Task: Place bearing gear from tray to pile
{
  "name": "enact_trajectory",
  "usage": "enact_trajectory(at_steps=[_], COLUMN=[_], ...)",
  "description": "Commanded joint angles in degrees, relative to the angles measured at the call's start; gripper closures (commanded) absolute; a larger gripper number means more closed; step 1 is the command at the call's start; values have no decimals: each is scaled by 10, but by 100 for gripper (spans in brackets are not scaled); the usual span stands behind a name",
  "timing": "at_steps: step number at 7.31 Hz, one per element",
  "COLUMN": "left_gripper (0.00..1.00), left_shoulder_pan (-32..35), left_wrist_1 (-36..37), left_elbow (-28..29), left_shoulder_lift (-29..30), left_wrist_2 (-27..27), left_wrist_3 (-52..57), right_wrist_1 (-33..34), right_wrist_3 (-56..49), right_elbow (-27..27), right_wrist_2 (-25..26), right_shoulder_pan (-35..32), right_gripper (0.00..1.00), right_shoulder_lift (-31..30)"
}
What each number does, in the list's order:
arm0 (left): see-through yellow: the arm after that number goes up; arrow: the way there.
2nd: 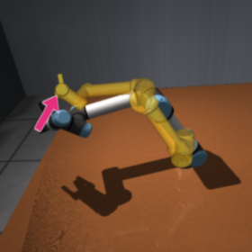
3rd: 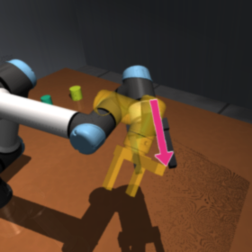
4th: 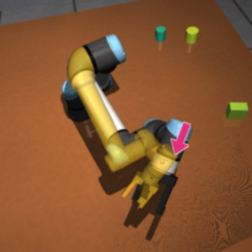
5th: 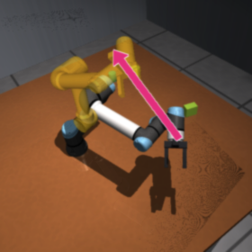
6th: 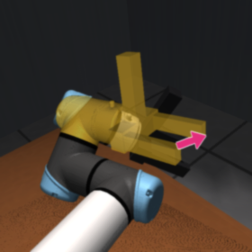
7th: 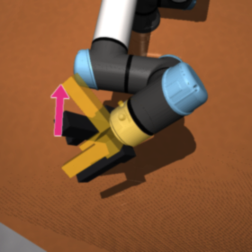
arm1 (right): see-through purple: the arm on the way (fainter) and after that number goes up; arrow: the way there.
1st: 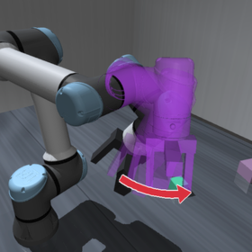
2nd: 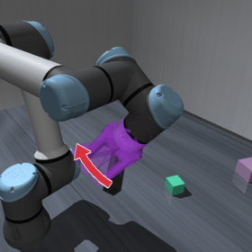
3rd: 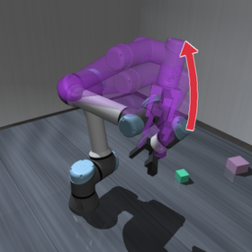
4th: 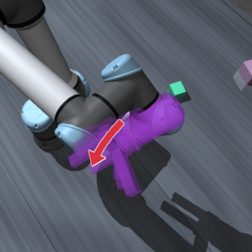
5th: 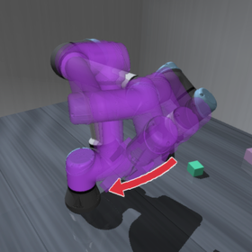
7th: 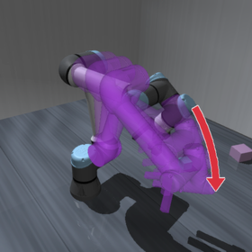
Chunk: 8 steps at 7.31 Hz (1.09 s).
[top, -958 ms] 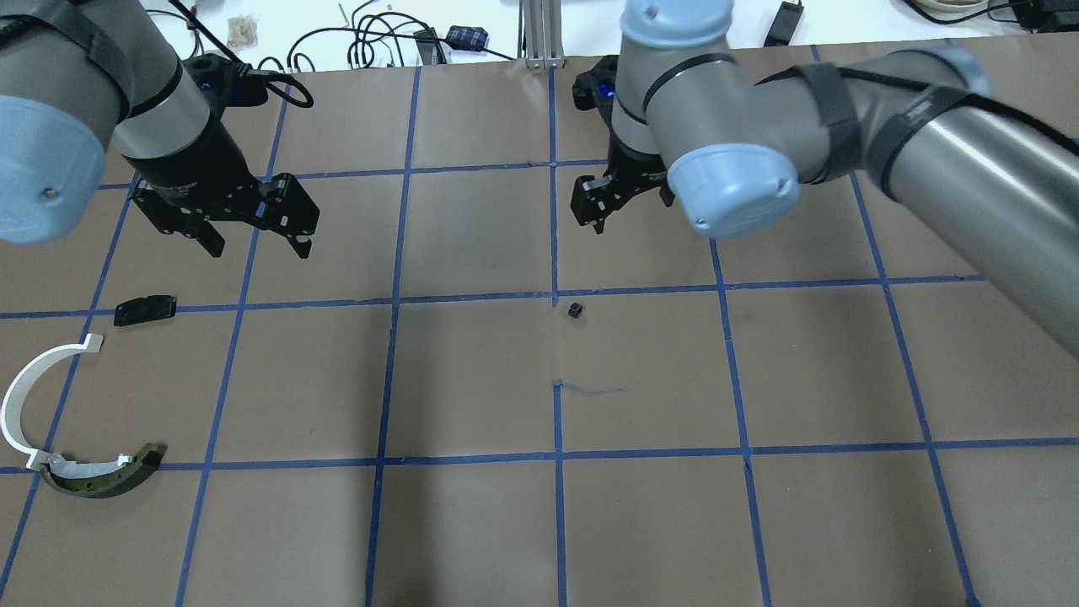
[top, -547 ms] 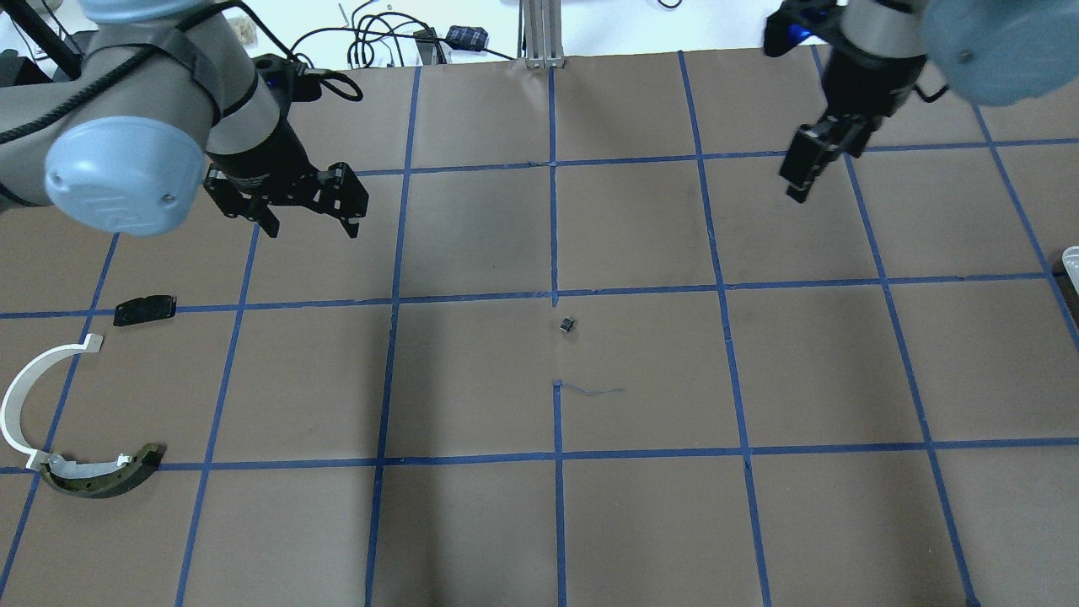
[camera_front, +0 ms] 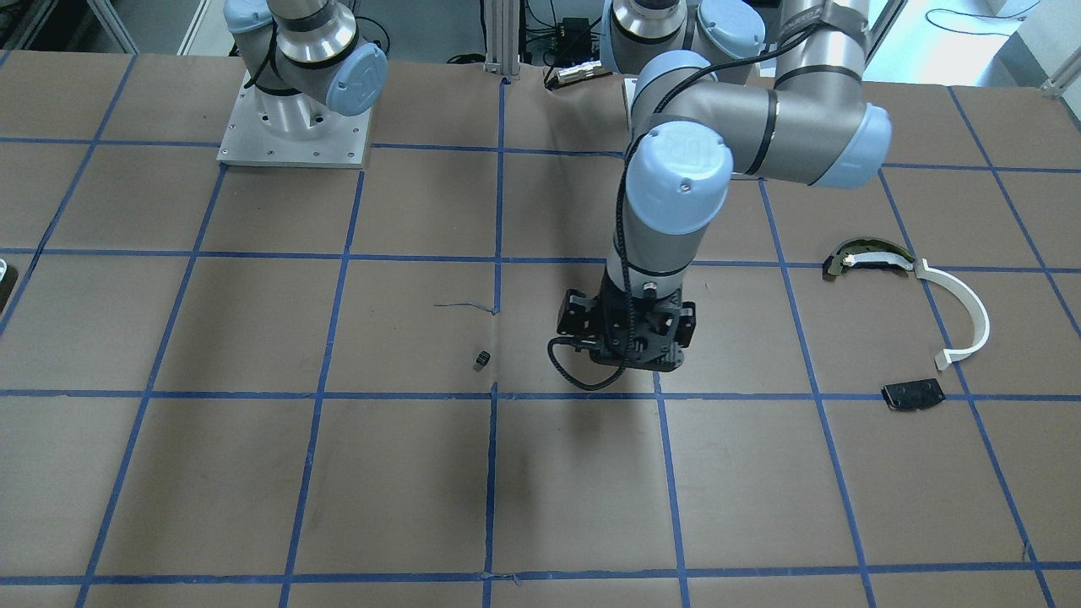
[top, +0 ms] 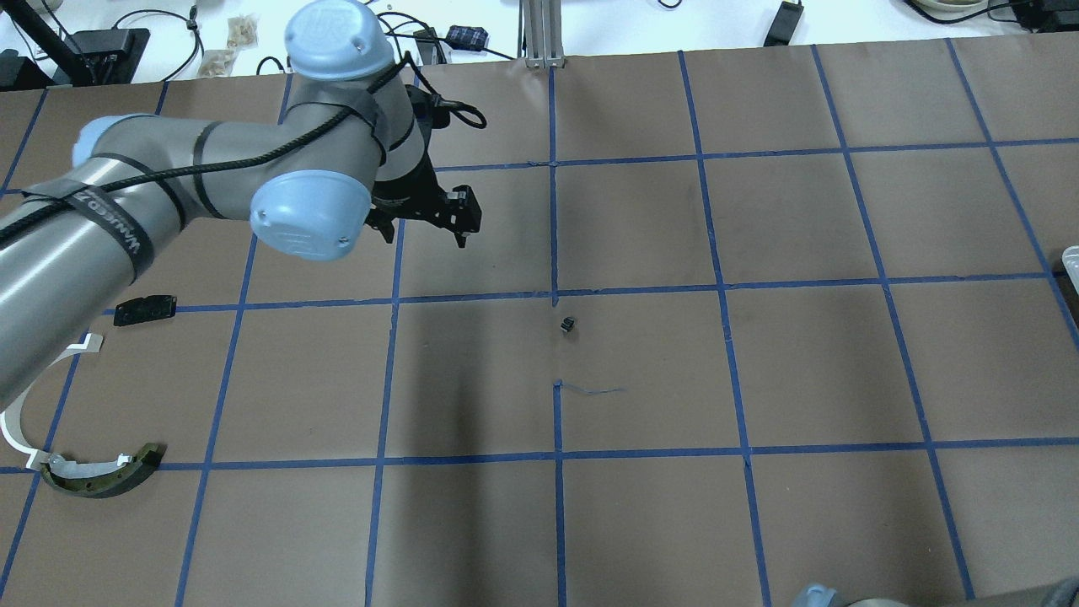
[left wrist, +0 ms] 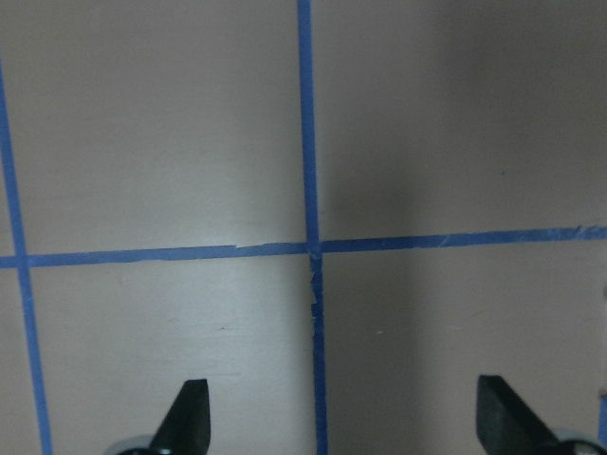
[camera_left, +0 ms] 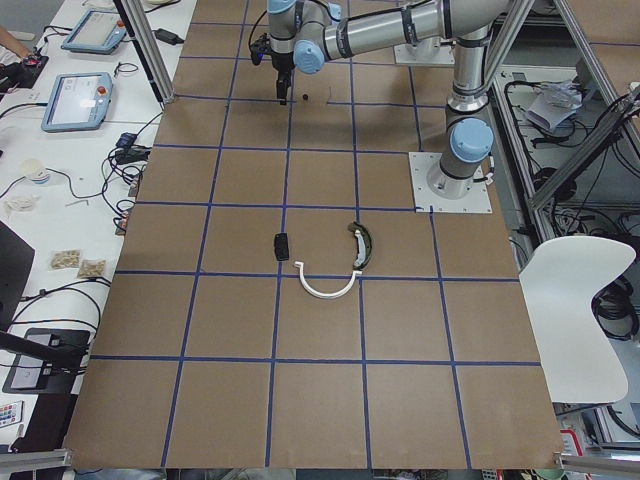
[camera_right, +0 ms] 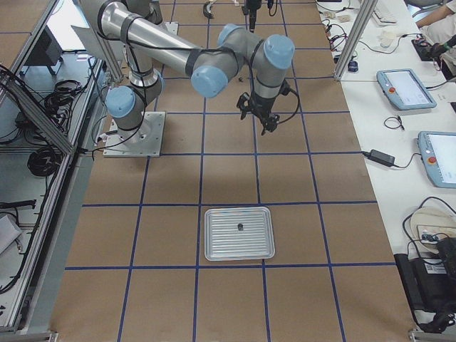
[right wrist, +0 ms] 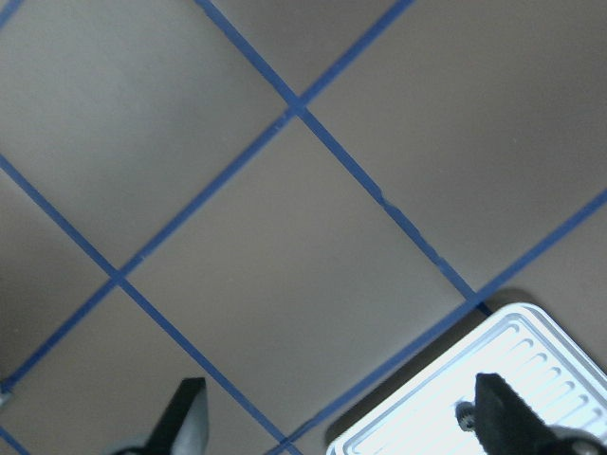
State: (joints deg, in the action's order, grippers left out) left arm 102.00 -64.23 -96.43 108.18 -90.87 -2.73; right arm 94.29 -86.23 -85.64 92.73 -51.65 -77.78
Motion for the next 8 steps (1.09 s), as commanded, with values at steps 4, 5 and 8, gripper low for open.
enact_trajectory(at_steps=[4,5,8], left_gripper=[0,0,0], left_shoulder_pan=[101,105,117], left_wrist_1=[99,102,103], left_elbow=[4,3,1], left_shoulder_lift=[102,111,126], left_wrist_2=[16,17,17], left_wrist_3=[8,13,31], right_wrist_1=[247,243,264], right_wrist_3=[-60,-56,-68], right_elbow=[-7,-18,-36], right_wrist_2=[-68,-70,-56], right_shoulder_pan=[159,165,166], right_gripper=[2,2,14], right_shoulder_lift=[183,203,228])
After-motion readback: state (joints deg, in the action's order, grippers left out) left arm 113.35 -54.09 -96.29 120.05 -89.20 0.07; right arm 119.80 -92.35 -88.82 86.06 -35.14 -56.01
